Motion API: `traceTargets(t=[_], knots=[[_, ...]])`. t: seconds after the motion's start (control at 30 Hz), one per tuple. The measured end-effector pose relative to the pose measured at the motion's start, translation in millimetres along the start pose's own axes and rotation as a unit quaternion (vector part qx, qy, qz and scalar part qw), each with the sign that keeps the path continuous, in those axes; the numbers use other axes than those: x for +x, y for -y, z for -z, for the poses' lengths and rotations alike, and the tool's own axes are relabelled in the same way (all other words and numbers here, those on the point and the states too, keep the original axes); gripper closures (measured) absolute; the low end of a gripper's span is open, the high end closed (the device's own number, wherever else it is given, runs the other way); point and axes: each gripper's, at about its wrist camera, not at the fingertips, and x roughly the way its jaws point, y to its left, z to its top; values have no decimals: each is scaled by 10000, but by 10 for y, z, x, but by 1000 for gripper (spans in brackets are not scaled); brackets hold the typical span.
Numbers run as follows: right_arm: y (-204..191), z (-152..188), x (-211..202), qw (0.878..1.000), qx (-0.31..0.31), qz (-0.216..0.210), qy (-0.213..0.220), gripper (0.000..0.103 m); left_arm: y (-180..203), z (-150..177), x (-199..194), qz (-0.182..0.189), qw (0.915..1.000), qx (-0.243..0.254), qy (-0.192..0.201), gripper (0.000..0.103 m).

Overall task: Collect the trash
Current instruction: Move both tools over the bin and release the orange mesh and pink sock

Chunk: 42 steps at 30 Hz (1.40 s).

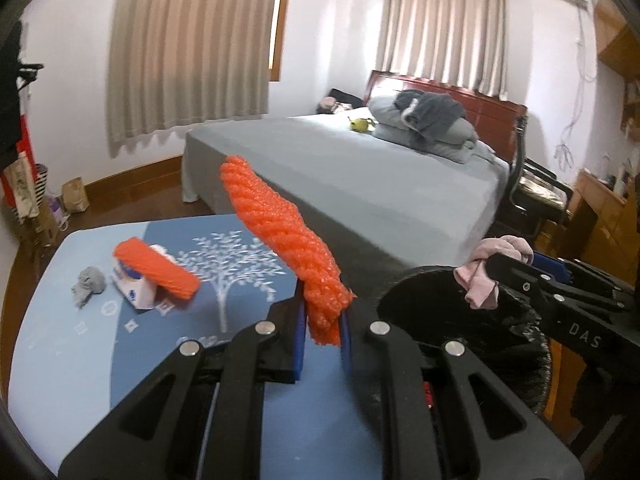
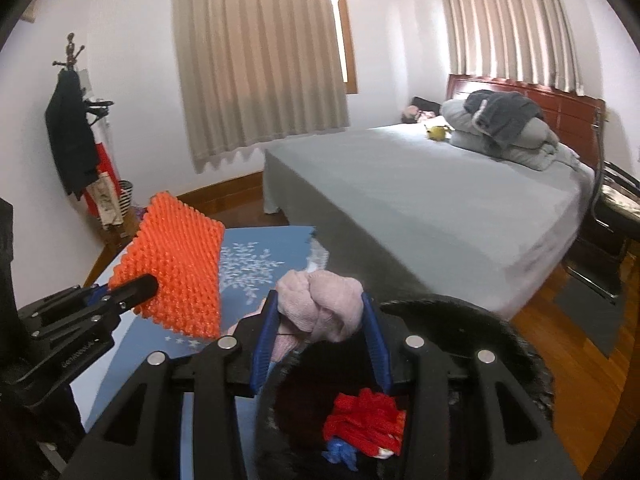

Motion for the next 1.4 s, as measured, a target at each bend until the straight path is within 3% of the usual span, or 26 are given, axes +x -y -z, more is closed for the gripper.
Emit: traceTargets(t=[0.6,1.07,1.13,1.2,1.23,1.4], knots=[[702,221,-220,9967,364,726,-94,62,807,38,324,745,9951,612,-198,90],[1032,440,-141,9927,543,1010,-368,61,1118,238,611,1149,9876,911,-556,88],[1062,474,-111,9920,553,1048,-432,59,1135,268,664,1200,9865,918,-627,82],[1086,494,-90,9916,557,1068,-482,56,1124,298,703,1294,9853,871,-698,61],[1097,505,-78,9913,554,1077,-513,53,1114,307,708,1302,9853,856,-701,58],[1144,541,-85,9899,552,1203,-500,28,977,339,698,1185,9881,726,-663,37]])
